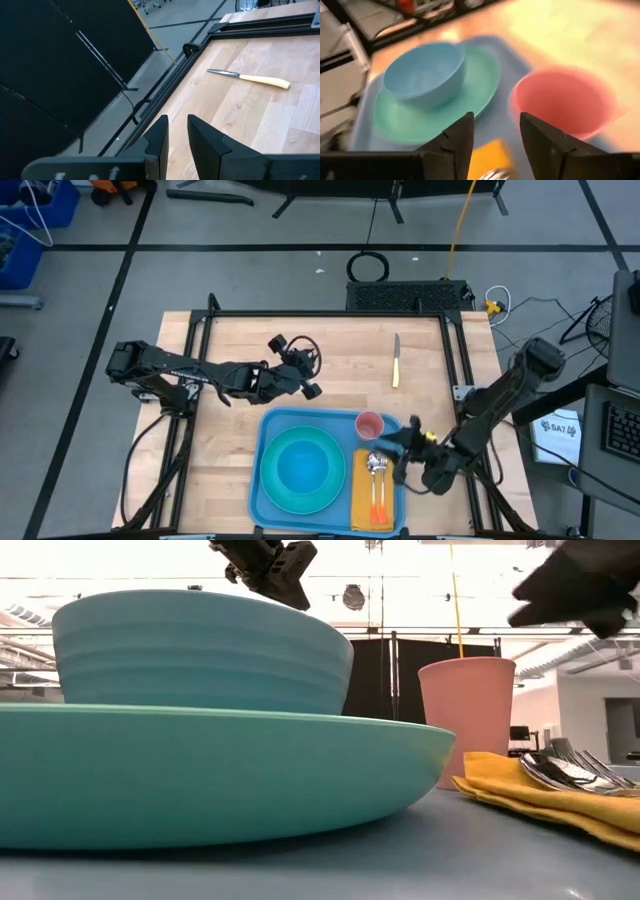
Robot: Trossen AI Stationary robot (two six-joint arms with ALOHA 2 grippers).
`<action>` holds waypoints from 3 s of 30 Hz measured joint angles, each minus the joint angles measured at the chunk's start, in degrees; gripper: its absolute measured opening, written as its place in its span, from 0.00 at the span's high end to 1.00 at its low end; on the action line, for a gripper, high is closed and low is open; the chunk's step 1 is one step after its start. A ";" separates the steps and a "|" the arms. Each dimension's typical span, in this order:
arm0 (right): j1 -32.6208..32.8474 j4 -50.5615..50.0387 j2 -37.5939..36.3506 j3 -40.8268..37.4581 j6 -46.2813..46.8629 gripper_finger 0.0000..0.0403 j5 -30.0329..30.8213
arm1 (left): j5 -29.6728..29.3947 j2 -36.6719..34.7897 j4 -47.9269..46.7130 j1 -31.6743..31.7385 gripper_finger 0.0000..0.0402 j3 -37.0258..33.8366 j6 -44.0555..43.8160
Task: Set up tray
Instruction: Put the yellow knife on the yellow napkin to the left of the orange spoon
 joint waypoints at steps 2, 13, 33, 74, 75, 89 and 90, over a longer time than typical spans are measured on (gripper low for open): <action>-1.00 -3.13 -3.44 0.00 -2.72 0.63 3.21 | 1.71 0.00 0.04 0.30 0.81 0.00 -1.50; -24.17 -24.80 -20.00 0.02 -11.71 0.66 -4.84 | 7.41 0.00 -0.35 0.47 0.81 0.00 -3.28; -61.76 -31.68 -8.85 0.00 -28.38 0.76 -37.38 | 7.43 0.00 -3.00 1.02 0.81 0.02 -5.04; -71.60 -23.67 8.27 0.11 -15.88 0.52 -47.44 | 7.49 0.00 -2.95 1.16 0.81 0.02 -5.30; -71.60 -23.87 8.27 0.11 -15.80 0.54 -47.41 | 7.48 0.00 -2.95 1.16 0.81 0.02 -4.93; -70.59 -24.70 7.81 -0.10 -24.16 0.87 -41.35 | 7.45 -0.02 -2.97 1.16 0.81 0.02 -4.48; -70.28 -24.68 7.49 -0.13 -24.38 0.87 -40.48 | 7.45 -0.02 -2.98 1.16 0.81 0.02 -4.48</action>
